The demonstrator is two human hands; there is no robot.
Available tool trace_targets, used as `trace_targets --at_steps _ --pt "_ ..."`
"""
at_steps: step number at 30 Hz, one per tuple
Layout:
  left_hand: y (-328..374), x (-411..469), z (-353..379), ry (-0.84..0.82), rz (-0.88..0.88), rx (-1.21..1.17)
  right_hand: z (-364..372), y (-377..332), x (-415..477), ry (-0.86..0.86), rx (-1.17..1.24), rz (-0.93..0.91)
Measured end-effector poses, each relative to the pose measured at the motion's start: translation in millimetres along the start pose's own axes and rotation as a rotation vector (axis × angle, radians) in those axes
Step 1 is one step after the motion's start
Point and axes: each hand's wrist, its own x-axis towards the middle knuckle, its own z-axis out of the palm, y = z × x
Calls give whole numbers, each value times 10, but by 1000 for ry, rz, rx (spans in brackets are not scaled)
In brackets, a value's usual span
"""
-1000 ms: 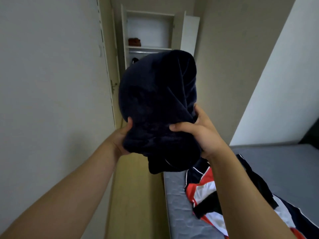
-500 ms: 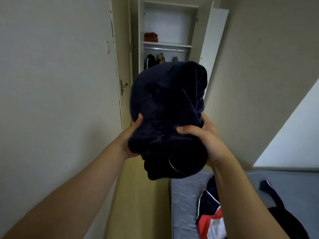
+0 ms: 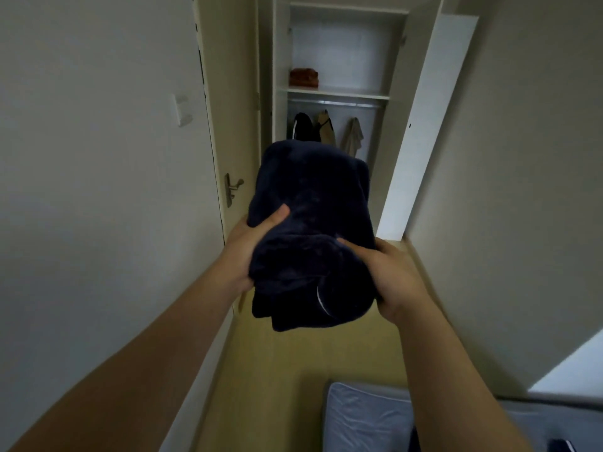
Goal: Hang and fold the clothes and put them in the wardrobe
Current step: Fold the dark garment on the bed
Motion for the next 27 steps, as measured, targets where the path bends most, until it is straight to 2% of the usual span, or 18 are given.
trace_targets --at_steps 3,6,11,17,20,23,27 --pt "-24 608 -129 54 53 6 -1 -39 612 -53 -66 58" --pt "-38 1308 -264 103 99 32 37 -101 1267 -138 -5 62" --pt "42 2653 -503 56 139 85 171 -183 2445 -200 7 2" --pt "208 4188 -524 -30 -25 152 66 -358 3819 -1 100 -107" --pt "204 4794 -502 -188 -109 211 -42 -361 4428 103 109 -161" --pt "155 5428 -458 -330 -94 288 -253 -330 5094 181 129 -178" --pt "-37 6394 -403 -437 -95 399 -630 -279 6051 219 164 -187"
